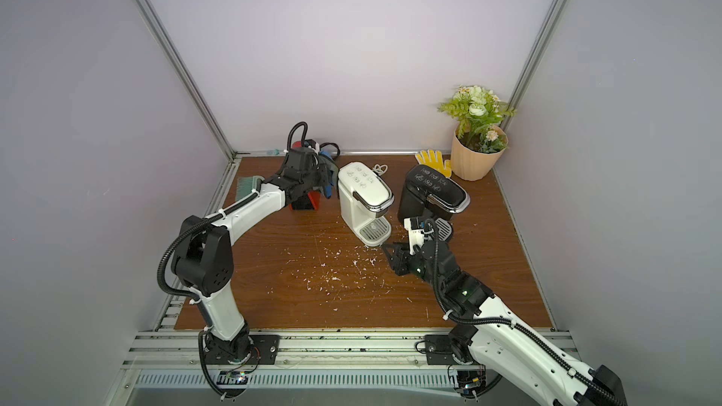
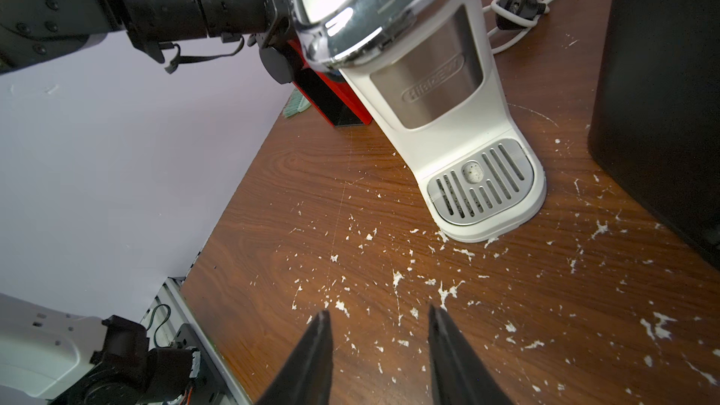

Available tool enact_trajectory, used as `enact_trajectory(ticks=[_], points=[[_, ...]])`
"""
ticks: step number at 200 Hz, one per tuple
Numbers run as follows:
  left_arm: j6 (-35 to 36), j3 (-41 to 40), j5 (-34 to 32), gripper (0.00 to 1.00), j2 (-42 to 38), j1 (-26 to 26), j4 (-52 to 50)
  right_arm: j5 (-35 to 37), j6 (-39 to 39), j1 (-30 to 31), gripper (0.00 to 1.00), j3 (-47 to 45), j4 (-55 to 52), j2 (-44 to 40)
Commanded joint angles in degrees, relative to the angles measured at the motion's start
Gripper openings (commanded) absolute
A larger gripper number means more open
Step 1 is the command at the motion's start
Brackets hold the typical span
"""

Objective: Wipe the surface of a coffee machine
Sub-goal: Wipe the dirt from the surface of the coffee machine.

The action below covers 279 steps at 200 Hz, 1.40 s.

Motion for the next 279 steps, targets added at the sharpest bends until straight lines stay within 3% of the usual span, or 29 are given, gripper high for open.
enact_trajectory(ticks=[1, 64, 88, 132, 156, 217, 279], points=[[2.38, -0.94, 6.35, 0.01, 0.64, -0.63, 4.98, 0.85, -0.26, -0.1, 0.44, 0.61, 0.98, -0.06], [7.94, 6.85, 16.22, 0.01, 10.98, -2.27, 2.63, 1.8, 0.14, -0.14, 0.44, 0.46, -0.25, -1.73], [7.99, 5.23, 17.04, 0.01, 12.58, -3.16, 3.06, 2.45, -0.11, -0.12, 0.44, 0.45, -1.51, -2.5], [5.52, -7.08, 17.75, 0.01, 11.72, -3.71, 8.86, 2.83, -0.2, -0.19, 0.44, 0.29, -0.81, -2.32], [5.35, -8.23, 17.83, 0.01, 12.92, -4.72, 9.02, 2.01, -0.28, -0.19, 0.44, 0.71, 0.44, -0.65], [2.98, 1.2, 15.19, 0.01, 9.53, -5.28, -0.33, 2.59, -0.84, -0.21, 0.44, 1.81, -0.29, 0.12], [3.44, 8.04, 13.58, 0.01, 5.97, -5.31, -3.41, 2.15, -0.61, -0.27, 0.44, 1.47, 0.14, 0.47]])
